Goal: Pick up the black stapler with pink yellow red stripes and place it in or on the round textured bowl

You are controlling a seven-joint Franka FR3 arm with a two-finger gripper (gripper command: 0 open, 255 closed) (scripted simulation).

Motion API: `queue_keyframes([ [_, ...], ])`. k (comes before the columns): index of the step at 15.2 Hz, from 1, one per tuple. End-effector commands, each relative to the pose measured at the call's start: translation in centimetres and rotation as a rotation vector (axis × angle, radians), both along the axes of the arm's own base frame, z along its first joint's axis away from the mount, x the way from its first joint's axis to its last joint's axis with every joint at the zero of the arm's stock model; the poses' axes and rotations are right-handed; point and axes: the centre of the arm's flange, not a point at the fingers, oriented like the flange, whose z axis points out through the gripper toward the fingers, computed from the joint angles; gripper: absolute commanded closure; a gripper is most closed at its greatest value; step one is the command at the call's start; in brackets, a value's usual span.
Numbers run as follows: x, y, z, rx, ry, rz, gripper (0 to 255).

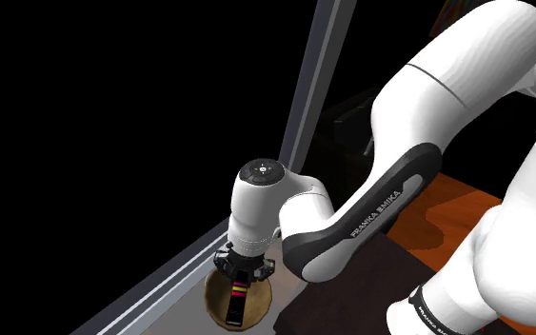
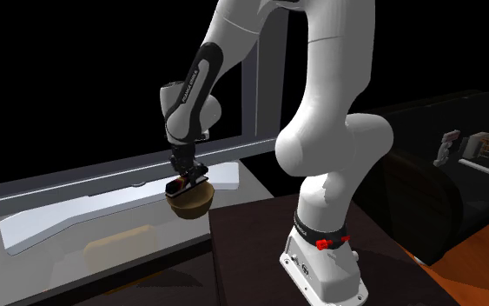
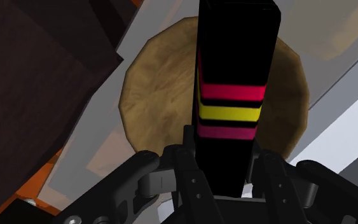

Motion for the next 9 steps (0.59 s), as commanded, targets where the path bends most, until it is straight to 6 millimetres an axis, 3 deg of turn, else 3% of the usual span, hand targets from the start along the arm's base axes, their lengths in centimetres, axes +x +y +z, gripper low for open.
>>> queue_keyframes([
  [1,0.0,0.1,-1.1,0.000,0.000,0.000,255],
  [6,0.0,0.1,-3.7,0.000,0.000,0.000,255],
  [9,0.0,0.1,-3.7,0.000,0.000,0.000,255],
])
